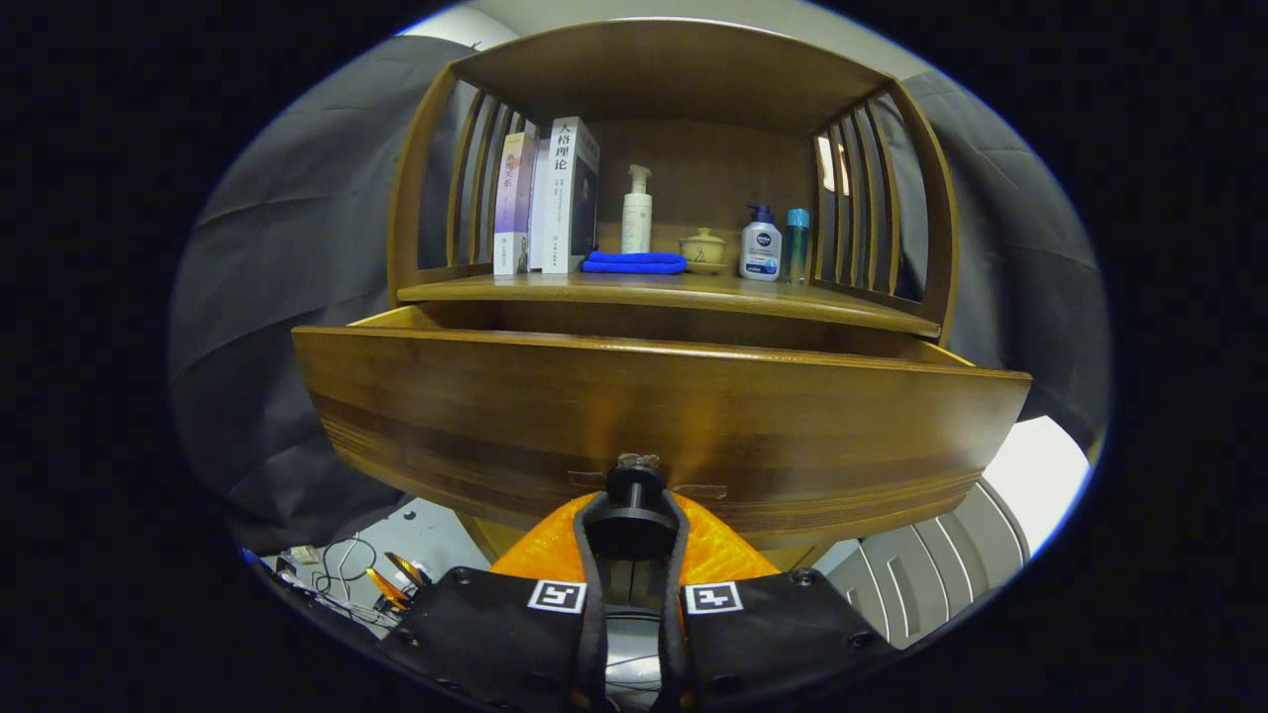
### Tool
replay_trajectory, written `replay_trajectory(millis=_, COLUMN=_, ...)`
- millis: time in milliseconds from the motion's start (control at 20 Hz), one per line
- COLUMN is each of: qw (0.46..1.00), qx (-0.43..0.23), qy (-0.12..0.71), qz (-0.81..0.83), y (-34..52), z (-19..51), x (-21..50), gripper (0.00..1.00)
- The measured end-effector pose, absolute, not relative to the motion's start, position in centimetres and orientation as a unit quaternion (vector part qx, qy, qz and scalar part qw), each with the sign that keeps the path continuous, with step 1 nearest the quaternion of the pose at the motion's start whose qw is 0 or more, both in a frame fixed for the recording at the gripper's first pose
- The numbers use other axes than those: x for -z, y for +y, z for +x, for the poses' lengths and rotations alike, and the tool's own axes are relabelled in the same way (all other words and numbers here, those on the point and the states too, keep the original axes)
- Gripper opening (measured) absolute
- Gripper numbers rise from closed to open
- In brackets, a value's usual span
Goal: Pull open the drawer, take out the items inside it, and place them on the countertop above the cabinet.
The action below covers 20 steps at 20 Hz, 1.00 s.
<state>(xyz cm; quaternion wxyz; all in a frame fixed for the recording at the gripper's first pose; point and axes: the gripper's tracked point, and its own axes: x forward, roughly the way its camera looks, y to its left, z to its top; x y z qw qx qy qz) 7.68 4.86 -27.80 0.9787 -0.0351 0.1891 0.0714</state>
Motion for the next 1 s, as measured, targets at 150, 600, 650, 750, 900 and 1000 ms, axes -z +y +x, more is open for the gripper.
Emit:
replay_trajectory(millis=150, qw=0.977, qx=-0.077, qy=0.193, qz=-0.042, y=4.7, z=6.4, x=28.1, gripper=0.23)
replay_trajectory(millis=600, qw=0.975, qx=-0.083, qy=0.198, qz=-0.05, y=4.6, z=3.5, x=28.4, gripper=0.23)
replay_trajectory(millis=650, qw=0.975, qx=-0.083, qy=0.199, qz=-0.052, y=4.5, z=3.2, x=28.4, gripper=0.23)
replay_trajectory(millis=750, qw=0.975, qx=-0.082, qy=0.199, qz=-0.056, y=4.5, z=2.8, x=28.4, gripper=0.23)
replay_trajectory(millis=900, qw=0.972, qx=-0.092, qy=0.212, qz=-0.049, y=4.8, z=2.5, x=28.6, gripper=0.33)
replay_trajectory(millis=1000, qw=0.973, qx=-0.088, qy=0.208, qz=-0.048, y=4.3, z=1.9, x=27.6, gripper=0.51)
